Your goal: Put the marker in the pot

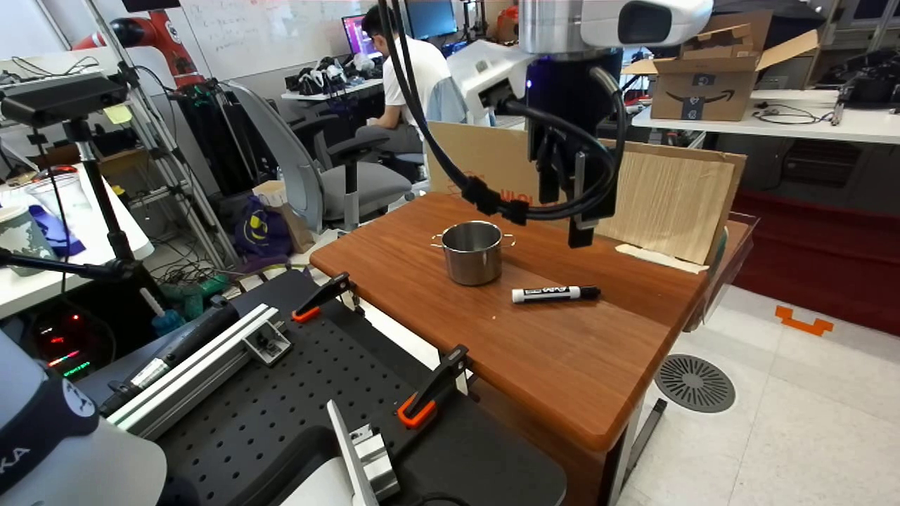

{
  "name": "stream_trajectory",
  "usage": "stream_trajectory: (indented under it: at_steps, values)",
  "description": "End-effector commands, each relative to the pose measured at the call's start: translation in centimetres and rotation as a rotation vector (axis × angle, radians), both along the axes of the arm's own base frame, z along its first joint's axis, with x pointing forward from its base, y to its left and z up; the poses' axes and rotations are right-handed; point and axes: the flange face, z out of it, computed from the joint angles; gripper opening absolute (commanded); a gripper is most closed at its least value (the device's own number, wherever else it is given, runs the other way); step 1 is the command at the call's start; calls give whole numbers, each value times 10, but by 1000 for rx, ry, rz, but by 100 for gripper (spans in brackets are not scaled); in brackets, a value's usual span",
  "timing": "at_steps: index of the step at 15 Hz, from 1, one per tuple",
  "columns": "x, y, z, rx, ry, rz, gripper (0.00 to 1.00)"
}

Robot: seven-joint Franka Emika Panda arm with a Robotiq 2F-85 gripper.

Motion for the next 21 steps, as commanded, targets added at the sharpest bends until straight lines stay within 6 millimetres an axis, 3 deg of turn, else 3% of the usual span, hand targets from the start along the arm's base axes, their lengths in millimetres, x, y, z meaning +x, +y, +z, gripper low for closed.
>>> stream_trajectory:
  at_steps: [1,6,15,21]
  values:
    - [7,-6,-26,-41,17,-72,100]
    - [19,-6,-63,-50,57,-137,100]
    - [61,-17,-98,-73,54,-231,100]
    - [83,-6,-124,-66,66,-246,100]
